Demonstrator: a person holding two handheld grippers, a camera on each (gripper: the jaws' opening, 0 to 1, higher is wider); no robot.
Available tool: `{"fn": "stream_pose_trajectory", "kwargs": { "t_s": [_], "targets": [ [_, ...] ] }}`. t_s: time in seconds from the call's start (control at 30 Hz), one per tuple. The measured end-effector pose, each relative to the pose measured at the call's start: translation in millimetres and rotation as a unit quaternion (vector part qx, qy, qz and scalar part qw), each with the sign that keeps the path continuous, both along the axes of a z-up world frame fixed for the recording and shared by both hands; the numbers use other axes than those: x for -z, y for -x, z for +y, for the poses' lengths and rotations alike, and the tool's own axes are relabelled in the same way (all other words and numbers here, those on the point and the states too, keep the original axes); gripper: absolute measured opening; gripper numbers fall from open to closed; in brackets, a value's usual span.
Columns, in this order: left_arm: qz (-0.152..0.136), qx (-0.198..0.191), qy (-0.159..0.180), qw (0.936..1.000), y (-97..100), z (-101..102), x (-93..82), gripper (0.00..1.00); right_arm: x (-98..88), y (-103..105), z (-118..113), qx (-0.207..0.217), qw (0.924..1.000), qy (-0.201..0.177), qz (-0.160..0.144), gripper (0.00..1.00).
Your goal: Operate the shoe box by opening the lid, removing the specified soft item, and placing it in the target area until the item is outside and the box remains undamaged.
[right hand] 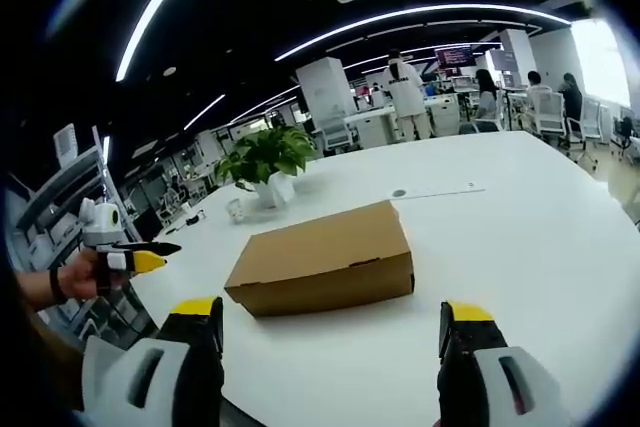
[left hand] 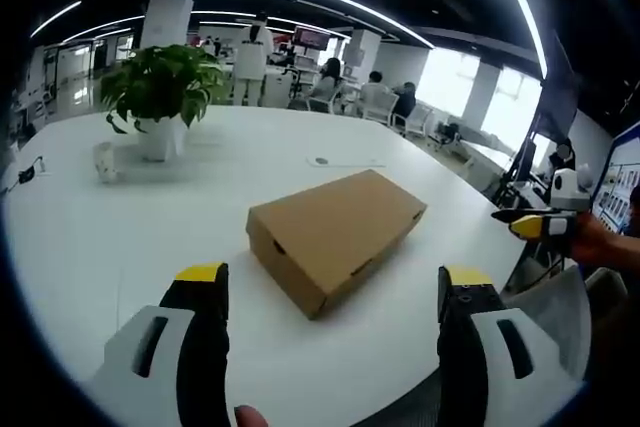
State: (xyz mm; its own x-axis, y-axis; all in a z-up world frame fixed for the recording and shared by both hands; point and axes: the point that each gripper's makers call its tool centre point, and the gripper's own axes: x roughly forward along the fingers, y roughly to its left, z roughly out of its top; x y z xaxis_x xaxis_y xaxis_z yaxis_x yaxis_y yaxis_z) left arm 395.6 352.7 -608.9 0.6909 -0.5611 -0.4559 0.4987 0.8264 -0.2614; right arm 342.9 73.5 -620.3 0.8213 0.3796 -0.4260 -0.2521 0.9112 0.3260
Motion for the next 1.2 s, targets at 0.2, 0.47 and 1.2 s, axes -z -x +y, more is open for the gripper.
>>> {"fn": "stream_pose_trajectory", "kwargs": {
  "t_s": [0.2, 0.47, 1.2],
  "targets": [
    [0.000, 0.001, -0.001, 1.0000, 0.2, -1, 0.0, 0.86, -0.1, 0, -1, 0.001, 1.0000, 0.000, 0.000, 0.89],
    [0.001, 0.000, 0.000, 1.0000, -0.5, -1, 0.3, 0.86, 0.5, -1, -3, 0.002, 1.0000, 0.001, 0.001, 0.89],
    [0.013, 0.006, 0.000, 0.9999, -0.9, -5, 11.3, 0.86, 10.7, -2, 2, -0.012, 0.9998, 0.004, 0.013, 0.88]
  ]
}}
